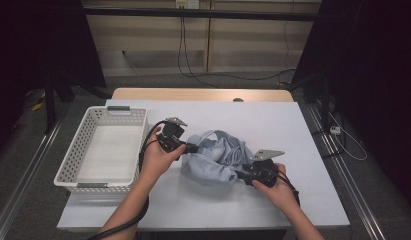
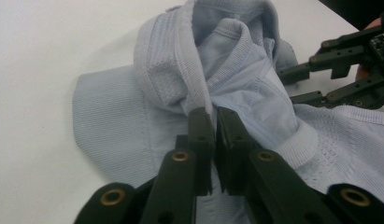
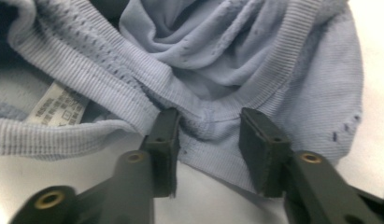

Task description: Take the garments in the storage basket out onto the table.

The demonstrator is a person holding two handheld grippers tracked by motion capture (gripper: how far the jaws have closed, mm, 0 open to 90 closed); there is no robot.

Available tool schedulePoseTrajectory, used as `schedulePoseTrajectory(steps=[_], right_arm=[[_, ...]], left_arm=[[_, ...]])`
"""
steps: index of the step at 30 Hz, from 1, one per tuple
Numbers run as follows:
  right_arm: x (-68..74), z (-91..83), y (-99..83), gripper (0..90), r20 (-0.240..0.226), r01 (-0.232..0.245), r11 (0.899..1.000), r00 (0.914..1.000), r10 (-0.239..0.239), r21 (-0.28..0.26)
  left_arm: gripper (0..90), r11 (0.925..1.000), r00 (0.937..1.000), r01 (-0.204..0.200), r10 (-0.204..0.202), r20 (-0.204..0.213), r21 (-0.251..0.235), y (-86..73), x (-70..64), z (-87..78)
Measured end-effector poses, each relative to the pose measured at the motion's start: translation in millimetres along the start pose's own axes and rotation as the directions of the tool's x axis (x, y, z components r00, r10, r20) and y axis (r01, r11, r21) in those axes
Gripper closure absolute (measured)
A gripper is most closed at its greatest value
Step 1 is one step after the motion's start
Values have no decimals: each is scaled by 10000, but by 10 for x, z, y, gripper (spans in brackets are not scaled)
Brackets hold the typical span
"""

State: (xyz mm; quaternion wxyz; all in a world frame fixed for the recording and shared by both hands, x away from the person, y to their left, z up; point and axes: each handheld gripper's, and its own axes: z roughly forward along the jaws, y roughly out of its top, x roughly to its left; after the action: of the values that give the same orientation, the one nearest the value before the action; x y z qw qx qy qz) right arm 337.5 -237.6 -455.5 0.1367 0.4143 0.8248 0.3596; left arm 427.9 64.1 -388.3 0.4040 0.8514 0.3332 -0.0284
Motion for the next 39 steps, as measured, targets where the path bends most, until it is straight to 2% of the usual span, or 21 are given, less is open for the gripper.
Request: schedulePoseTrajectory(steps=[1, 3, 4, 6, 8, 9, 11, 13, 18, 22, 29, 39], right_arm=[[13, -2, 12, 726, -132, 41, 10000, 9999, -40, 85], [56, -1, 45, 785, -38, 384, 9989, 9993, -383, 284], [75, -2, 61, 797, 44, 512, 9979, 9987, -514, 385], [67, -19, 73, 841, 142, 634, 9974, 9979, -639, 345], [0, -61, 65, 843, 46, 376, 9991, 9993, -377, 202], [-48, -99, 56, 851, 195, 213, 9997, 9996, -215, 113], [-116, -150, 44, 866, 239, 58, 10000, 9997, -60, 59], [-179, -214, 34, 872, 384, -17, 10000, 9993, 20, -62], [-290, -348, 27, 876, 658, -131, 9995, 9977, 149, -280], [-326, -400, -6, 876, 645, -232, 9994, 9976, 247, -237], [-343, -404, -67, 875, 537, -349, 9992, 9979, 358, -168], [-325, -387, -27, 874, 416, -282, 9995, 9987, 288, -135]], left_arm=[[818, 10000, 10000, 39, -39, -8, 11, 5, 3, -3], [779, 9999, 10000, 72, -72, 18, -133, 17, 12, -17], [736, 9998, 10000, 19, -20, -20, -218, 25, 20, -28], [660, 9993, 9999, 167, -166, 12, -333, 39, 36, -53], [566, 9982, 9998, 199, -203, -54, -565, 60, 67, -75], [522, 9981, 9997, 188, -195, -121, -580, 69, 79, -80], [488, 9975, 9994, 208, -226, -262, -671, 95, 113, -90], [413, 9967, 9986, 230, -265, -447, -782, 121, 141, -82], [342, 9968, 9981, 200, -244, -567, -772, 168, 184, -9], [319, 9973, 9980, 197, -240, -592, -714, 201, 209, 71], [270, 9980, 9975, 125, -167, -683, -612, 255, 261, 174], [209, 9987, 9982, 185, -211, -561, -467, 345, 359, 305]])
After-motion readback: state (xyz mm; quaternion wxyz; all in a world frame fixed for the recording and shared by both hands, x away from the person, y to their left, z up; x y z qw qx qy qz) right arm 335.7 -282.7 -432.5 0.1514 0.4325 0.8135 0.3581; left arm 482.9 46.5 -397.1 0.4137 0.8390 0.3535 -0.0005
